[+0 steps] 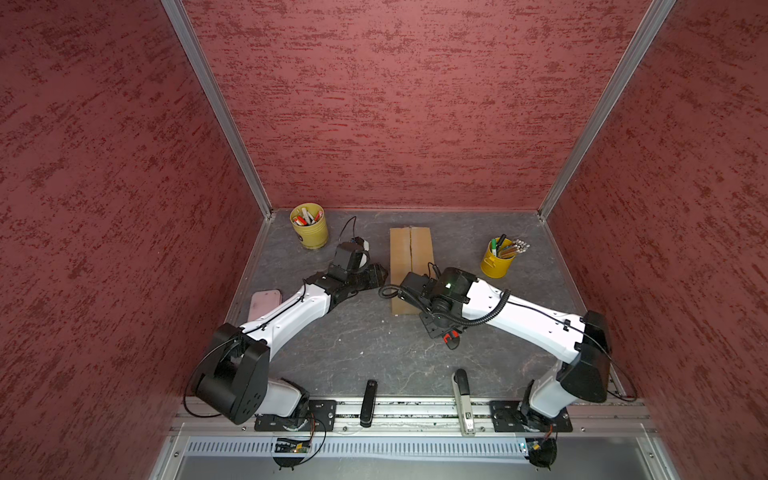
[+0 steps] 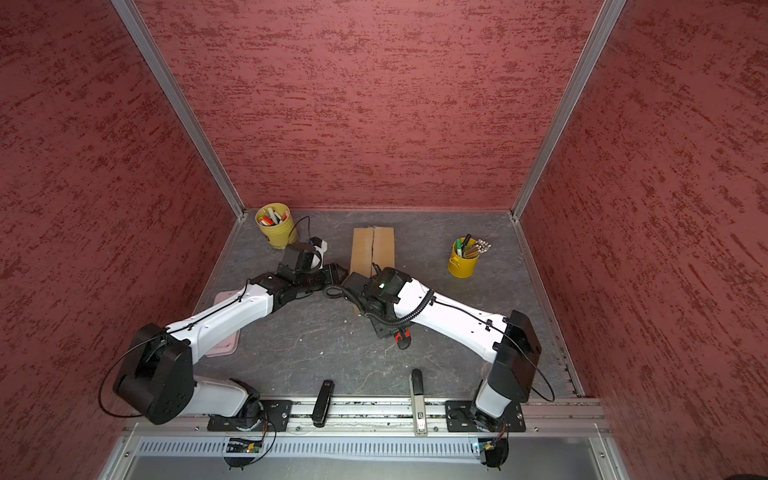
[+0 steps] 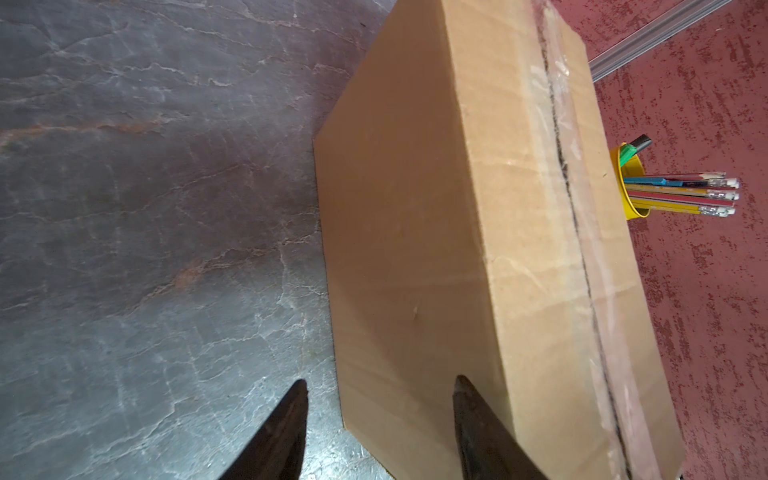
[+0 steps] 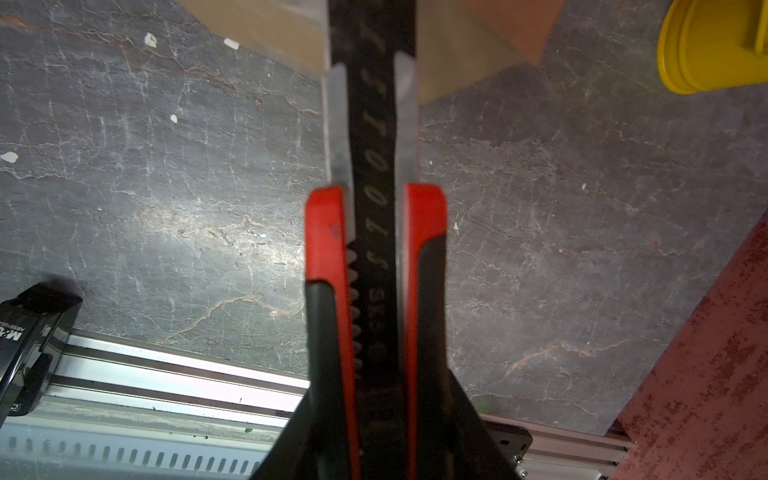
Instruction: Unpack the express box
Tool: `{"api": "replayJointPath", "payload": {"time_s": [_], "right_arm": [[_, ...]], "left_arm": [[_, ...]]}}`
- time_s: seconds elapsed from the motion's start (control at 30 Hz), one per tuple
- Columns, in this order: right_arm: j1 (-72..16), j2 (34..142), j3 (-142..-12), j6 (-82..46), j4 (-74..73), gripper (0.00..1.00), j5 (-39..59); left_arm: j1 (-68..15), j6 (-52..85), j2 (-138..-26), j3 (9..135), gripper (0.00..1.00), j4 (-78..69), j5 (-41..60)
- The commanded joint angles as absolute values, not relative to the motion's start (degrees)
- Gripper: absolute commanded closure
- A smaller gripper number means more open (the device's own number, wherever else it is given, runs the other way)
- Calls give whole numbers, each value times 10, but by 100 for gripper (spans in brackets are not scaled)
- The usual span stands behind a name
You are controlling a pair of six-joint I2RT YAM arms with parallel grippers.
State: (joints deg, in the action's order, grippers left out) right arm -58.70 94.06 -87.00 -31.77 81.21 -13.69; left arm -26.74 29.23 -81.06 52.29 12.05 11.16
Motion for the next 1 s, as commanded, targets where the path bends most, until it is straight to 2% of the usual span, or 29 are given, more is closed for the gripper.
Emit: {"api": "replayJointPath", "payload": {"time_s": [0.0,0.97], "right_arm": [[-585,947,-893,-327,819,100,-152],[-562,959,-892,-316,744,100,-131]], "left_arm": [[-277,300,-818,535,45,92,126],[-328,326,-820,522,45,72,126]]}}
